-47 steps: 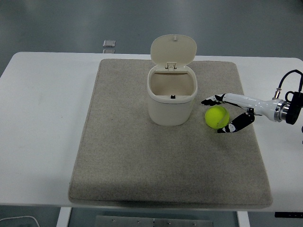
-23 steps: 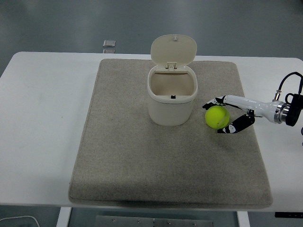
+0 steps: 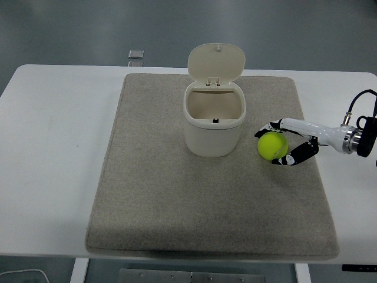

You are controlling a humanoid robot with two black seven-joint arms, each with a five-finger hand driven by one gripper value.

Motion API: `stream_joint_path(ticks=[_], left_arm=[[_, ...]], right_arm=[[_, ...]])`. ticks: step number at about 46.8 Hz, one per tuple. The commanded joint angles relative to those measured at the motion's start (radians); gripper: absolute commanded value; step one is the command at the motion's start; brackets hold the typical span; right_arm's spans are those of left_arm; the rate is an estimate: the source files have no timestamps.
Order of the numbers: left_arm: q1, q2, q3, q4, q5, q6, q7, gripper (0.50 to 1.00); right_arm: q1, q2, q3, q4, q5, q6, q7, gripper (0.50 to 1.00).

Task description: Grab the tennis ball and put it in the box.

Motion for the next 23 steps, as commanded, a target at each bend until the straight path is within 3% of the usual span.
stream_joint_path(ticks=[1, 6, 12, 23], left_arm=[[0.0, 0.0, 0.0, 0.0, 0.0, 0.0, 0.0, 0.992], [0.0, 0.0, 0.0, 0.0, 0.001, 0.0, 0.0, 0.992], [0.0, 0.0, 0.0, 0.0, 0.0, 0.0, 0.0, 0.992], [0.0, 0.0, 0.0, 0.0, 0.0, 0.0, 0.0, 0.992]], right_arm=[[0.0, 0.0, 0.0, -0.001, 0.0, 0.0, 0.0, 0.744], [0.0, -0.001, -0.002, -0.001, 0.0, 0.005, 0.0, 0.67], [0.001, 0.0, -0.006, -0.001, 0.0, 0.008, 0.0, 0.546], [0.001, 0.0, -0.005, 0.001, 0.001, 0.006, 0.002, 0.5]])
